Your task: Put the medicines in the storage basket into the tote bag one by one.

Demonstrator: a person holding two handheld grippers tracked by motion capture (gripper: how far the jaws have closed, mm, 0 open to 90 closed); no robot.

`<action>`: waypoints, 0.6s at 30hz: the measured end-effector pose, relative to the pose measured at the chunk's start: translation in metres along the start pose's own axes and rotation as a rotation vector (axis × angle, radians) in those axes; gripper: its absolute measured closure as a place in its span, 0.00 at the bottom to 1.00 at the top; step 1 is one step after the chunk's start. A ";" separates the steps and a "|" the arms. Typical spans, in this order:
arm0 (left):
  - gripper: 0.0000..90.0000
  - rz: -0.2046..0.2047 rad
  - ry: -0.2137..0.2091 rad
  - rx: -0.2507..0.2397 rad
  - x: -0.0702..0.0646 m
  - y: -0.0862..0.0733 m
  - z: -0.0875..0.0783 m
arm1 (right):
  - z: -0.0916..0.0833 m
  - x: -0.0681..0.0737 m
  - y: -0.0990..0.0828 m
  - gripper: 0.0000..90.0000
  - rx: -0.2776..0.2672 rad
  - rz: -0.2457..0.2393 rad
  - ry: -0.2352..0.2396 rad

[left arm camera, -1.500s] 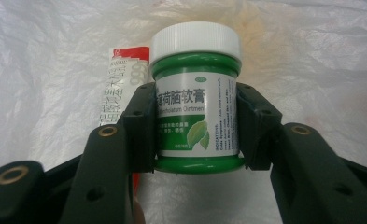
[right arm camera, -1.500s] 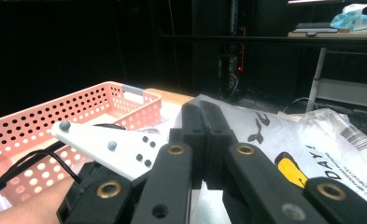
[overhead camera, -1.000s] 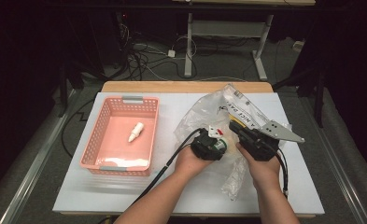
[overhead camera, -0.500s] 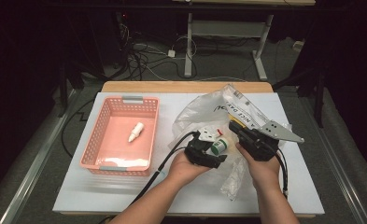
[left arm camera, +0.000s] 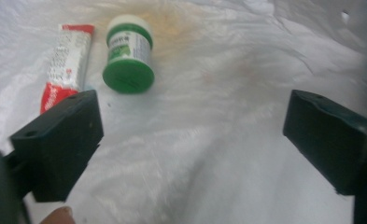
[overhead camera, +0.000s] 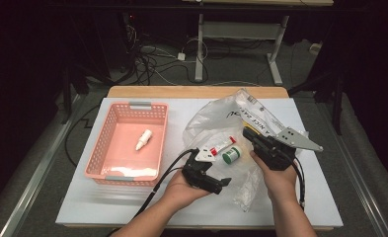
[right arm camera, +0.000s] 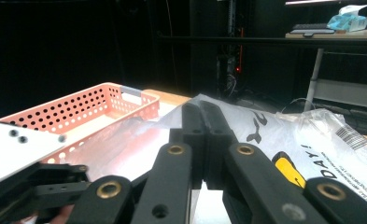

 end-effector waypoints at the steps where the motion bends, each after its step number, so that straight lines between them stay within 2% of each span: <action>1: 0.02 0.001 0.001 0.001 -0.001 -0.002 -0.003 | 0.000 0.000 0.000 1.00 -0.001 -0.002 -0.001; 6: 0.00 0.009 -0.013 -0.019 -0.009 -0.012 -0.021 | -0.001 0.000 0.001 1.00 -0.002 -0.002 -0.003; 8: 0.00 0.000 -0.020 -0.025 -0.011 -0.015 -0.027 | -0.001 0.000 0.001 1.00 -0.002 0.002 -0.005; 18: 0.00 -0.008 0.005 -0.061 -0.009 -0.031 -0.059 | -0.001 0.000 0.001 1.00 -0.001 0.000 -0.005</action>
Point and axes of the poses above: each handheld gripper's, and its own axes: z roughly forward along the jaws, y roughly out of its top, x roughly to its left, the point moved 5 cm from there along z, roughly forward along the jaws, and after that the axes turned 2 degrees about y, right-handed, at the moved point
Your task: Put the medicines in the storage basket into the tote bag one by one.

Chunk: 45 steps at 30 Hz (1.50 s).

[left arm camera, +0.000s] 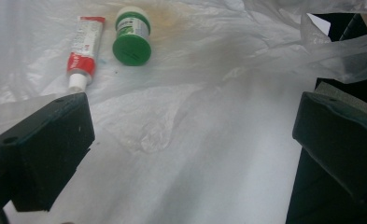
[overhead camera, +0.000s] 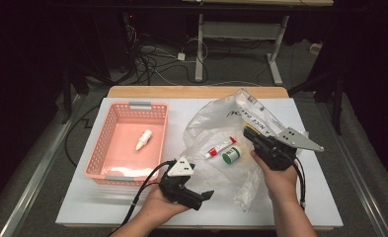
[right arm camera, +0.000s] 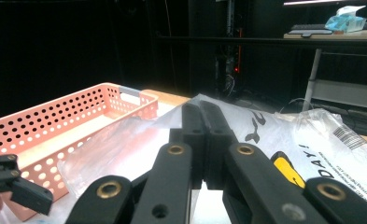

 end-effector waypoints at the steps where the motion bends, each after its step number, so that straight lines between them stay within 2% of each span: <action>1: 0.00 0.000 0.003 -0.001 0.002 -0.001 -0.003 | 0.000 0.000 0.000 1.00 0.000 -0.001 0.000; 12: 0.00 -0.017 0.060 -0.015 0.020 -0.014 -0.040 | 0.000 0.000 -0.001 1.00 0.003 0.001 -0.002; 17: 0.00 -0.034 0.092 -0.011 0.032 -0.021 -0.055 | 0.001 0.001 -0.001 1.00 0.006 0.006 -0.003; 19: 0.00 -0.054 0.104 -0.017 0.038 -0.024 -0.062 | 0.001 0.000 -0.002 1.00 0.007 0.003 -0.003; 25: 0.00 -0.064 0.182 -0.020 0.056 -0.033 -0.081 | 0.001 0.000 -0.001 1.00 0.001 0.005 -0.005; 35: 0.00 -0.137 0.269 -0.030 0.092 -0.045 -0.109 | 0.001 0.000 -0.002 1.00 0.006 0.004 -0.004; 39: 0.00 -0.179 0.279 -0.042 0.104 -0.046 -0.115 | 0.001 0.000 -0.002 1.00 0.007 0.004 -0.004; 43: 0.00 -0.233 0.290 -0.080 0.118 -0.044 -0.120 | 0.001 0.000 -0.002 1.00 0.007 0.002 -0.005; 45: 0.00 -0.239 0.301 -0.090 0.123 -0.042 -0.120 | 0.001 0.000 -0.002 1.00 0.005 -0.002 -0.005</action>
Point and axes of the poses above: each handheld gripper's, and its own axes: z roughly forward along the jaws, y roughly out of its top, x roughly to its left, the point moved 5 cm from there along z, roughly forward along the jaws, and after that the axes turned 2 degrees about y, right-handed, at the moved point
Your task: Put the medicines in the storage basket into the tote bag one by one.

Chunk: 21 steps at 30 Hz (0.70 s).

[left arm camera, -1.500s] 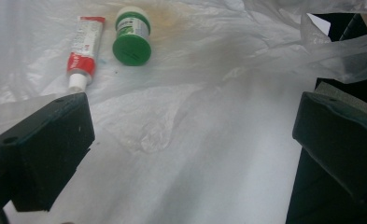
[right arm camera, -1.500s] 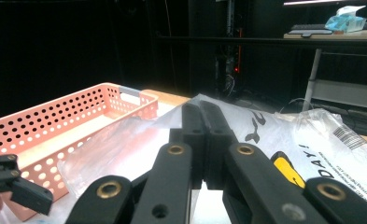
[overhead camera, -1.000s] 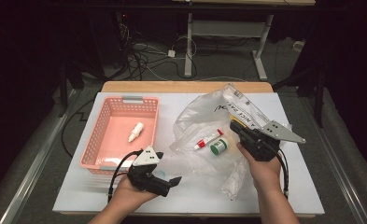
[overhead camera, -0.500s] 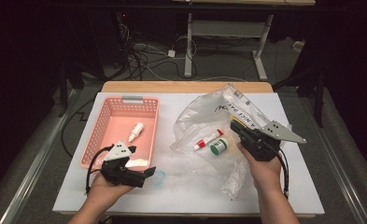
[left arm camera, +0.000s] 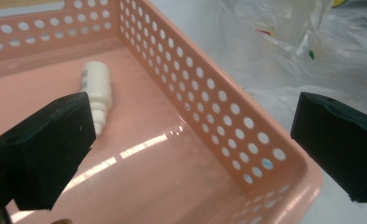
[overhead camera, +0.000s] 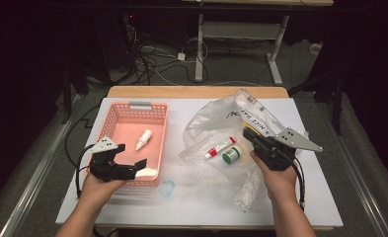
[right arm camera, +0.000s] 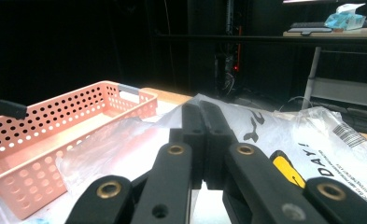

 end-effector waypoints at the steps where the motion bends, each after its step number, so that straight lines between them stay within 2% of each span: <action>1: 0.00 -0.003 0.004 -0.011 0.002 0.003 0.001 | 0.000 0.000 0.000 1.00 0.000 0.000 0.000; 3: 0.00 0.002 0.005 -0.016 0.002 0.009 0.004 | 0.000 0.000 0.000 1.00 0.001 0.001 0.000; 5: 0.00 0.006 0.009 0.001 0.002 0.015 0.008 | 0.000 0.000 0.000 1.00 0.001 0.001 0.000; 7: 0.02 0.007 0.028 0.004 0.002 0.024 0.009 | -0.001 0.000 0.000 1.00 0.001 0.004 0.000; 9: 0.03 0.020 0.031 -0.020 0.000 0.032 0.007 | -0.002 0.000 0.001 1.00 -0.003 0.011 -0.004; 12: 0.03 0.029 0.035 -0.003 0.000 0.039 0.013 | -0.002 -0.001 0.001 1.00 -0.004 0.005 -0.003; 14: 0.03 0.025 0.042 0.017 0.006 0.042 0.021 | -0.001 -0.001 0.001 1.00 -0.004 0.003 -0.001; 17: 0.03 -0.007 0.051 0.033 0.018 0.048 0.033 | -0.001 0.000 0.001 1.00 -0.006 0.008 -0.003; 19: 0.03 -0.009 0.077 0.044 0.025 0.051 0.040 | -0.002 0.000 0.001 1.00 -0.002 0.008 0.000; 21: 0.03 -0.026 0.077 0.059 0.032 0.053 0.046 | -0.002 -0.001 0.001 1.00 -0.007 0.003 -0.001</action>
Point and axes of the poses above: each handheld gripper's, and its own axes: z roughly forward along the jaws, y roughly out of its top, x roughly to its left, the point moved 5 cm from there along z, roughly forward along the jaws, and after that the axes turned 2 degrees about y, right-handed, at the moved point
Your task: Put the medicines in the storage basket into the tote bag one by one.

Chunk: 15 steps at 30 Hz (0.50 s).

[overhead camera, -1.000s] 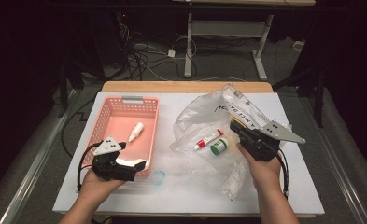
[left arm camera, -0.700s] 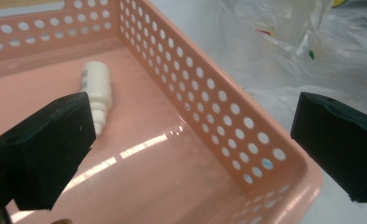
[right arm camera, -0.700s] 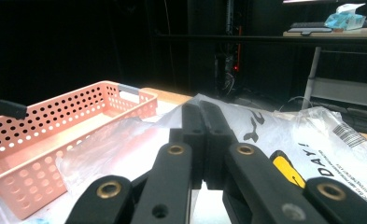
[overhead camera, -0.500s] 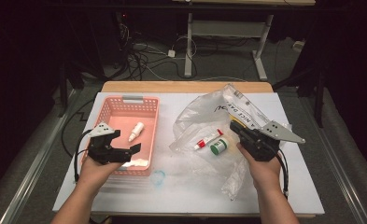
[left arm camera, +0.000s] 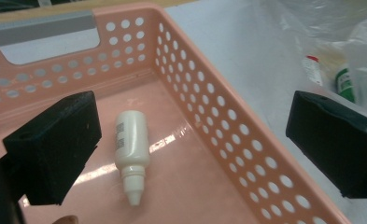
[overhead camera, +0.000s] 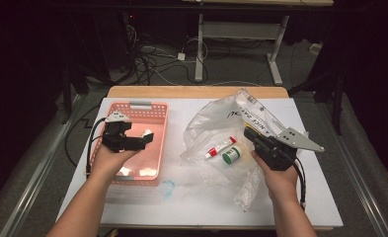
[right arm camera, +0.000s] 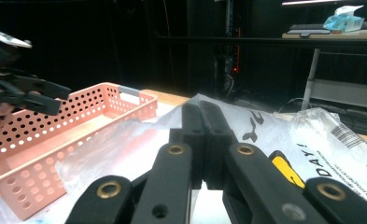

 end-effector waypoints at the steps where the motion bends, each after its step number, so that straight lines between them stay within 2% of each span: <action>1: 0.03 -0.002 0.008 0.010 0.003 0.001 0.004 | 0.000 0.000 0.000 1.00 0.000 0.001 -0.001; 8: 0.03 0.001 0.033 0.048 0.019 0.004 0.027 | -0.001 -0.001 0.000 1.00 0.000 0.007 -0.001; 10: 0.07 0.002 0.043 0.049 0.024 0.004 0.032 | 0.000 -0.001 0.000 1.00 0.001 0.005 0.001; 15: 0.11 -0.017 0.053 0.134 0.035 0.000 0.048 | 0.000 0.000 -0.001 1.00 0.001 0.004 0.003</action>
Point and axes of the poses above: each handheld gripper's, and its own axes: z roughly forward along the jaws, y roughly out of its top, x roughly to its left, the point moved 5 cm from there along z, roughly forward along the jaws, and after that the axes turned 2 degrees about y, right-handed, at the moved point
